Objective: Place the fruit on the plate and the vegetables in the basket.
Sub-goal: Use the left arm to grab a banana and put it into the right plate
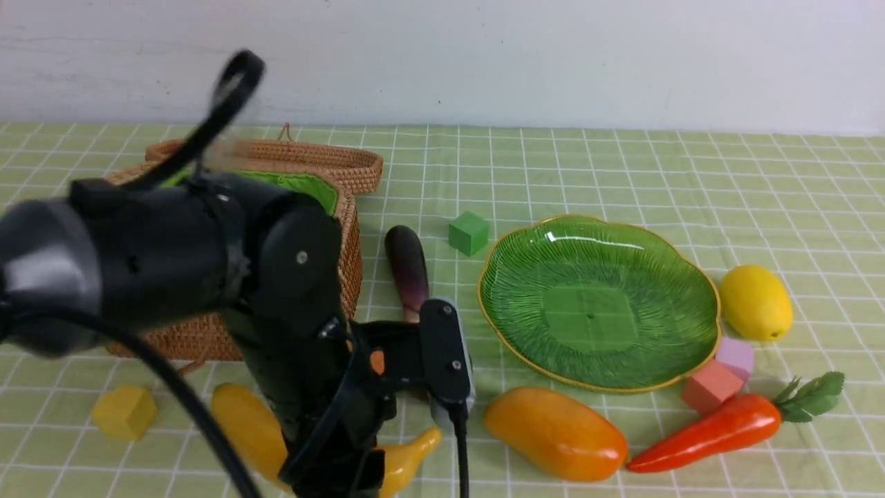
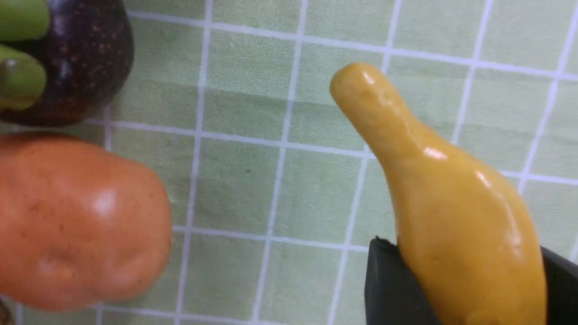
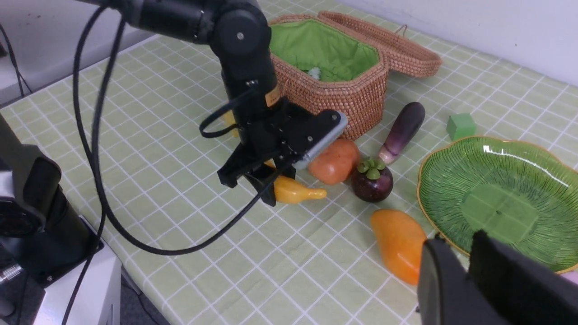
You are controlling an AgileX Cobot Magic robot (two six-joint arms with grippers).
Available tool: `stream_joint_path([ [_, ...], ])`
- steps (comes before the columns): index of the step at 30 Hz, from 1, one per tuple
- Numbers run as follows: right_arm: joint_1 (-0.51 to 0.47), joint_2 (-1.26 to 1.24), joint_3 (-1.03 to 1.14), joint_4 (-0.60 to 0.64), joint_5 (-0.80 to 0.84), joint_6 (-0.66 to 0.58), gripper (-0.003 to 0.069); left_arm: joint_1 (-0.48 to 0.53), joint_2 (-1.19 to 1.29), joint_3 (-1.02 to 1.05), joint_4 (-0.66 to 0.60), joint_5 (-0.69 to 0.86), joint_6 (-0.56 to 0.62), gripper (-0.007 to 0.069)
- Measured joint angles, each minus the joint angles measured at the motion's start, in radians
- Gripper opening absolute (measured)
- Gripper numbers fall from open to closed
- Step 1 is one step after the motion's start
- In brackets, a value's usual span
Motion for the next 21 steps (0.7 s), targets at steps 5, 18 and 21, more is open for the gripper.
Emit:
stream_joint_path([
  [5, 0.0, 0.0, 0.0, -0.023, 0.0, 0.037, 0.0107, 0.0, -0.146, -0.017, -0.078, -0.061, -0.059, 0.0309],
  [18, 0.0, -0.001, 0.0, -0.325, -0.045, 0.364, 0.0108, 0.0, 0.098, -0.416, -0.498, -0.343, 0.047, 0.0309],
  [21, 0.0, -0.001, 0.0, -0.335, -0.035, 0.368, 0.0108, 0.0, 0.272, -0.536, -0.543, -0.363, 0.064, 0.0309],
])
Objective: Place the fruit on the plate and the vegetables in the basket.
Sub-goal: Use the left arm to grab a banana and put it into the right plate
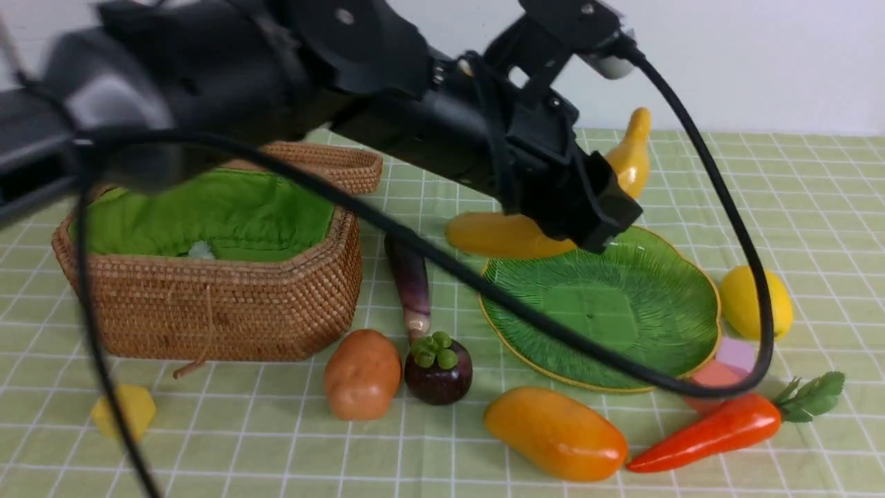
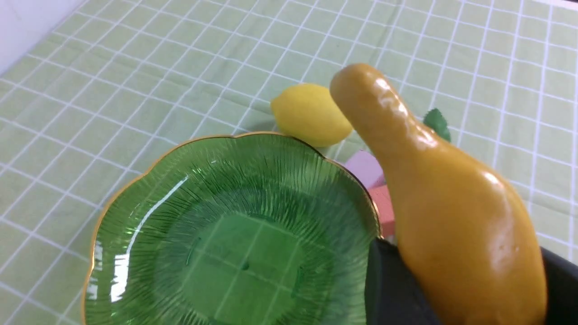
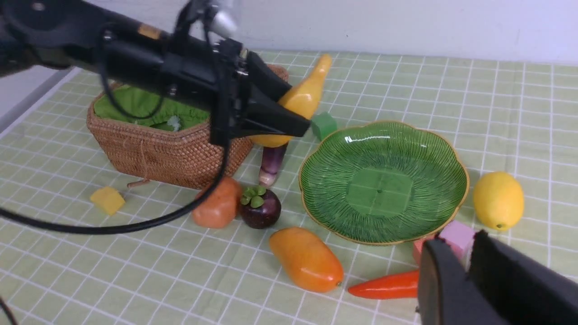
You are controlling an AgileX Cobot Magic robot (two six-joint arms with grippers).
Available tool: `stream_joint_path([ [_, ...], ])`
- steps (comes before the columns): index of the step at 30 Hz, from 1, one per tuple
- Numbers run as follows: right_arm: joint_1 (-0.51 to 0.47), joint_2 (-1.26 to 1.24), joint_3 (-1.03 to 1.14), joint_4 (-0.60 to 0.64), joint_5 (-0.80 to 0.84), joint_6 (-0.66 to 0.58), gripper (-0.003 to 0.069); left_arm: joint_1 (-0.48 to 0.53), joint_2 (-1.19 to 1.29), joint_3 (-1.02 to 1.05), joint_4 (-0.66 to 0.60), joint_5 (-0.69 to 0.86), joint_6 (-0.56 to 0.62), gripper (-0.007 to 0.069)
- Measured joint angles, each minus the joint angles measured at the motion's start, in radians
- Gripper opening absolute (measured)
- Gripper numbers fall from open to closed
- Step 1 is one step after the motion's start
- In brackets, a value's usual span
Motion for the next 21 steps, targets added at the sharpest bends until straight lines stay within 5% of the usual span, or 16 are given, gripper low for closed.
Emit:
stream_joint_path([
  [7, 0.0, 0.0, 0.0, -0.001, 0.02, 0.0, 0.0113, -0.041, 0.318, -0.265, -0.007, -0.03, 0.005, 0.0309],
  [16, 0.0, 0.0, 0.0, -0.012, 0.031, 0.0, 0.0118, -0.049, 0.465, -0.359, 0.035, -0.073, 0.005, 0.0309],
  [21, 0.0, 0.0, 0.025, -0.012, 0.03, 0.0, 0.0118, -0.05, 0.472, -0.364, 0.037, -0.102, 0.005, 0.04],
])
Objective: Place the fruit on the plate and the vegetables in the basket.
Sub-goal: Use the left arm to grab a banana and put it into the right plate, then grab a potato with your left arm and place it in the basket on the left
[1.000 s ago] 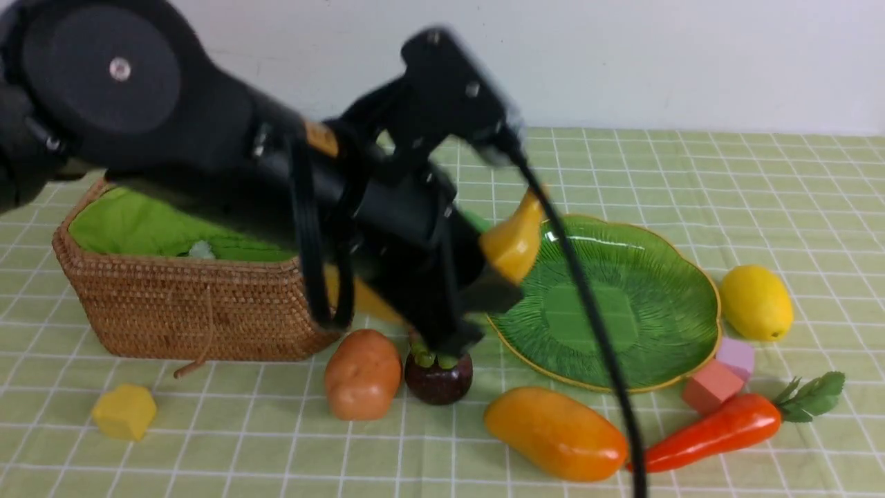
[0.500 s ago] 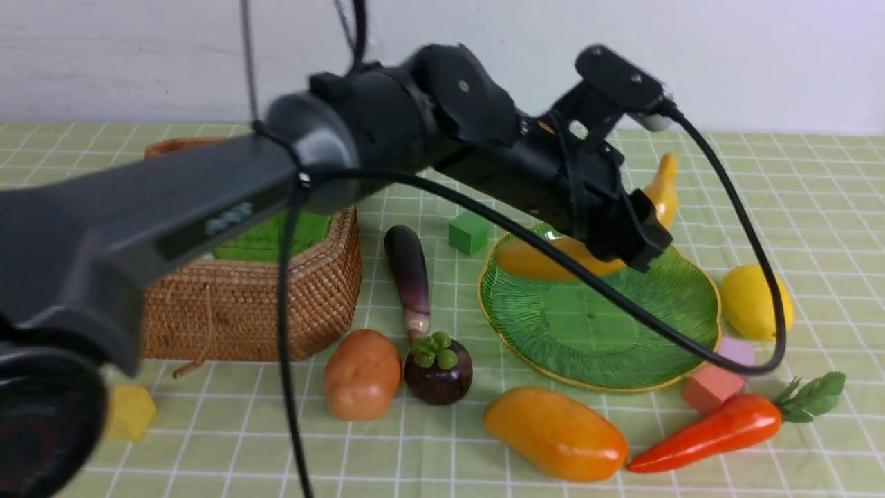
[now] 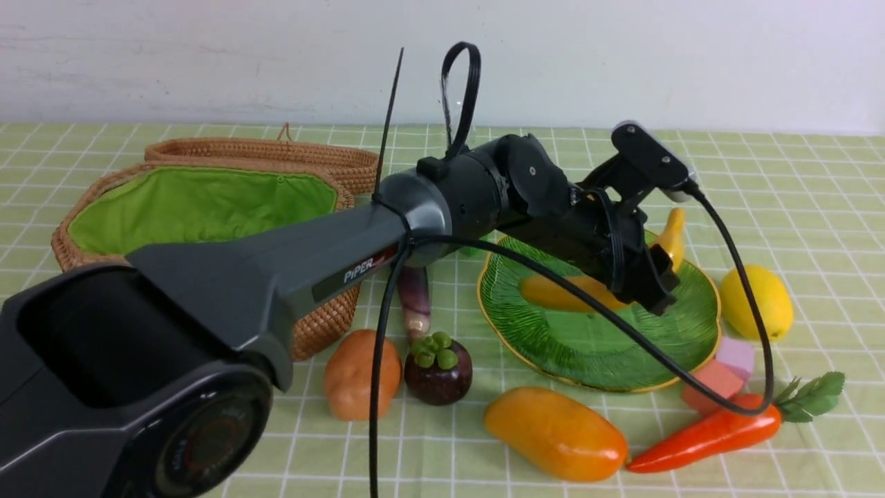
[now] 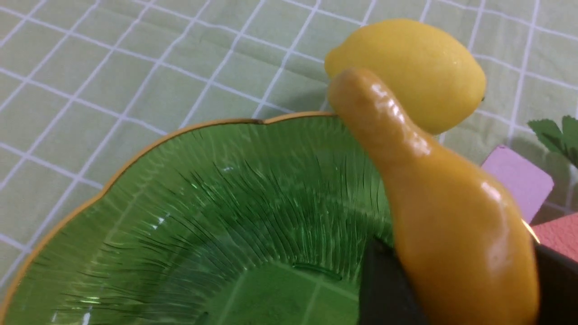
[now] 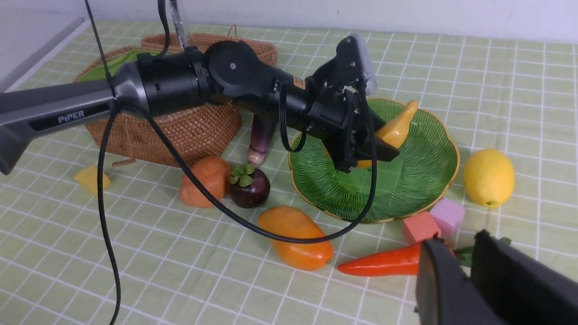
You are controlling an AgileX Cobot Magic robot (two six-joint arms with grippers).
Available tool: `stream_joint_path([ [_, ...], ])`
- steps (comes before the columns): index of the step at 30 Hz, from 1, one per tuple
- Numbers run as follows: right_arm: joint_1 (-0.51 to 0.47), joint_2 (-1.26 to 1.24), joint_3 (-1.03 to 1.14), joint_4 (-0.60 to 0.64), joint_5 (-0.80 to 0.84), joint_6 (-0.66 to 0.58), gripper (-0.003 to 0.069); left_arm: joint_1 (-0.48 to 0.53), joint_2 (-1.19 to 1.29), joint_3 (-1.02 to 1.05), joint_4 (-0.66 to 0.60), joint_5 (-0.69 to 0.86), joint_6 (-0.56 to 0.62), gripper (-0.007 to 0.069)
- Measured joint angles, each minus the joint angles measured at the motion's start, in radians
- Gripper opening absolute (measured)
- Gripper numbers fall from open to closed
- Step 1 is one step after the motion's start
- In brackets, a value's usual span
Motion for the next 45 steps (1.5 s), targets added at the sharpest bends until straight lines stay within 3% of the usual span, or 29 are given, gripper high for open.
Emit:
stream_joint_path([
  [5, 0.0, 0.0, 0.056, -0.006, 0.001, 0.0, 0.0123, 0.0, 0.0, -0.002, -0.001, -0.008, 0.0, 0.0541],
  [9, 0.0, 0.0, 0.061, -0.007, 0.0, 0.0, 0.0126, 0.0, -0.012, -0.002, 0.006, 0.034, -0.06, 0.0549],
  [13, 0.0, 0.0, 0.061, -0.007, 0.0, 0.0, 0.0128, 0.0, -0.077, -0.002, 0.082, 0.125, -0.199, 0.0431],
  [18, 0.0, 0.0, 0.061, 0.0, 0.0, -0.001, 0.0129, 0.0, -0.267, -0.002, 0.296, 0.369, -0.472, 0.0058],
  [20, 0.0, 0.0, 0.061, 0.0, 0.0, -0.001, 0.0131, 0.0, -0.34, -0.003, 0.356, 0.475, -0.558, -0.0013],
  [26, 0.0, 0.0, 0.061, 0.063, -0.016, -0.038, 0.0131, 0.0, -0.519, -0.003, 0.443, 0.709, -0.7, -0.0013],
  [31, 0.0, 0.0, 0.065, 0.139, -0.047, -0.106, 0.0131, 0.0, -0.609, 0.053, 0.516, 0.713, -0.804, -0.0013],
  [35, 0.0, 0.0, 0.065, 0.187, -0.074, -0.161, 0.0131, 0.0, -0.735, 0.26, 0.623, 0.713, -0.876, -0.0013],
  [40, 0.0, 0.0, 0.067, 0.194, -0.086, -0.18, 0.013, 0.0, -0.874, 0.598, 0.644, 0.698, -0.935, -0.0013],
  [45, 0.0, 0.0, 0.089, 0.201, -0.116, -0.183, 0.0129, 0.0, -0.906, 0.844, 0.651, 0.492, -0.998, -0.0013],
])
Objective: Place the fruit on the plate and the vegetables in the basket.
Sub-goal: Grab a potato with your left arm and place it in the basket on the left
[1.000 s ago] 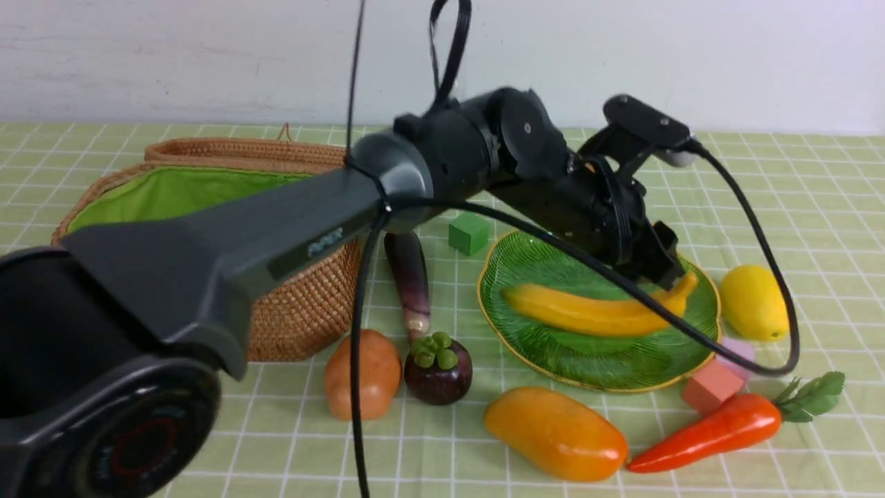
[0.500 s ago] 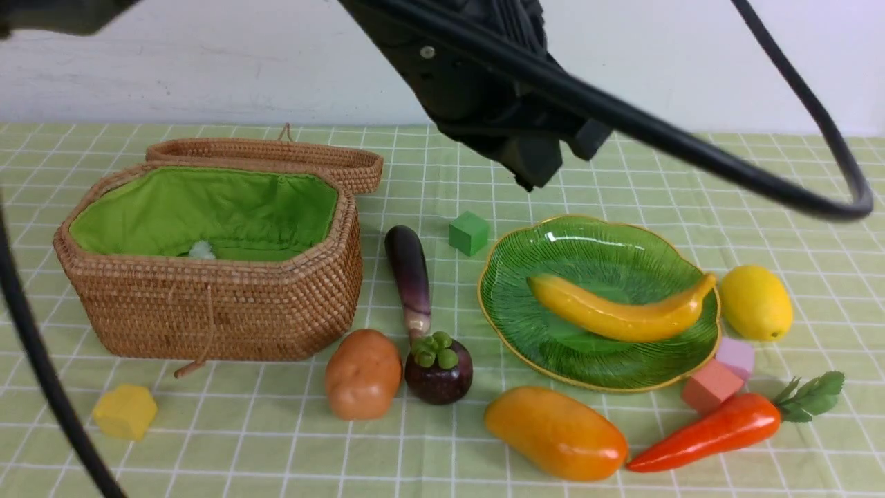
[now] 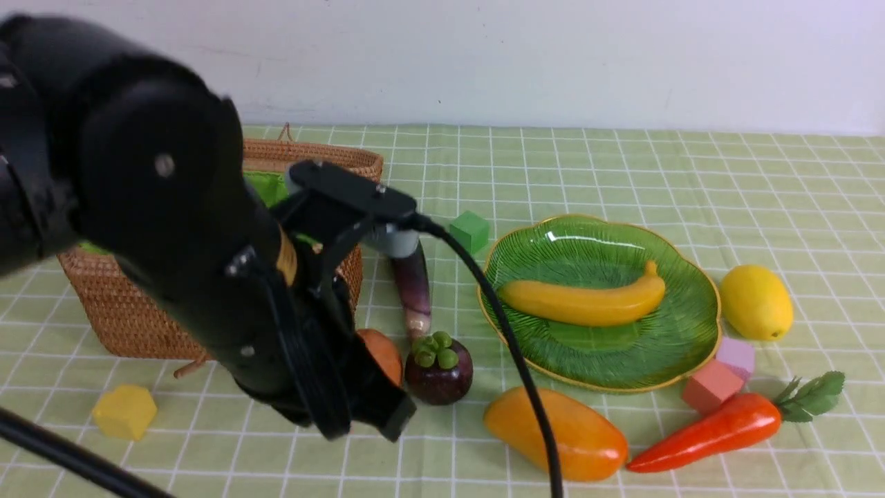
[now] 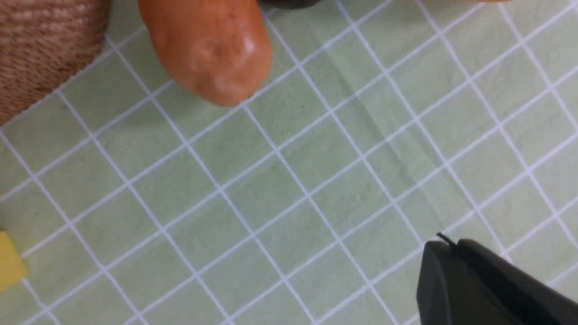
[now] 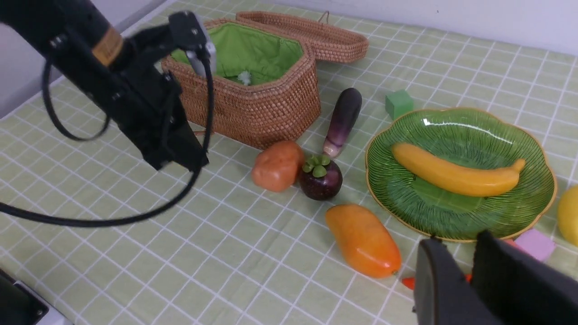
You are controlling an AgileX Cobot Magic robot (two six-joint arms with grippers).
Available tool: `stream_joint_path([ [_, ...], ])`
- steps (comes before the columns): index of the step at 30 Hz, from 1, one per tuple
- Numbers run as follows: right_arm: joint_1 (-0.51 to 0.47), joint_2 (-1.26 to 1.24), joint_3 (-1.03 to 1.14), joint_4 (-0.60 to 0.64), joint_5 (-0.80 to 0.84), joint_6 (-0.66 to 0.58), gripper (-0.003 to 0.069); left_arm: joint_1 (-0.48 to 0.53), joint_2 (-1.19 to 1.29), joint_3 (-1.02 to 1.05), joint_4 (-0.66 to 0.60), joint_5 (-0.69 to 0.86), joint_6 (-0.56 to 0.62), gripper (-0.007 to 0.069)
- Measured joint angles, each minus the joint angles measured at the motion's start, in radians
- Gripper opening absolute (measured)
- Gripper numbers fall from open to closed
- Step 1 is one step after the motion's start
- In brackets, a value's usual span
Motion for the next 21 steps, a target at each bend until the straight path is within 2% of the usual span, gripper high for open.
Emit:
stream_joint_path([
  [5, 0.0, 0.009, 0.018, 0.007, -0.024, -0.001, 0.0129, 0.0, 0.096, 0.038, 0.031, -0.151, -0.016, -0.0012],
  [8, 0.0, 0.018, 0.018, 0.008, -0.026, -0.001, 0.0129, 0.0, 0.154, 0.038, 0.069, -0.204, -0.016, 0.0025],
  [11, 0.0, 0.025, 0.018, 0.008, -0.026, -0.002, 0.0129, 0.0, 0.206, 0.039, 0.146, -0.245, -0.037, 0.0128],
  [13, 0.0, 0.025, 0.018, 0.01, -0.026, -0.002, 0.0129, 0.0, 0.228, 0.041, 0.201, -0.271, -0.089, 0.0239],
  [14, 0.0, 0.025, 0.018, 0.01, -0.027, -0.002, 0.0129, 0.0, 0.236, 0.041, 0.217, -0.278, -0.11, 0.0271],
  [15, 0.0, 0.025, 0.018, 0.01, -0.027, -0.002, 0.0132, 0.0, 0.243, 0.041, 0.261, -0.299, -0.162, 0.0346],
  [17, 0.0, 0.025, 0.018, 0.01, -0.027, -0.002, 0.0132, 0.0, 0.251, 0.041, 0.314, -0.333, -0.245, 0.0444],
  [21, 0.0, 0.025, 0.018, 0.01, -0.027, -0.002, 0.0135, 0.0, 0.282, 0.041, 0.386, -0.383, -0.389, 0.0571],
])
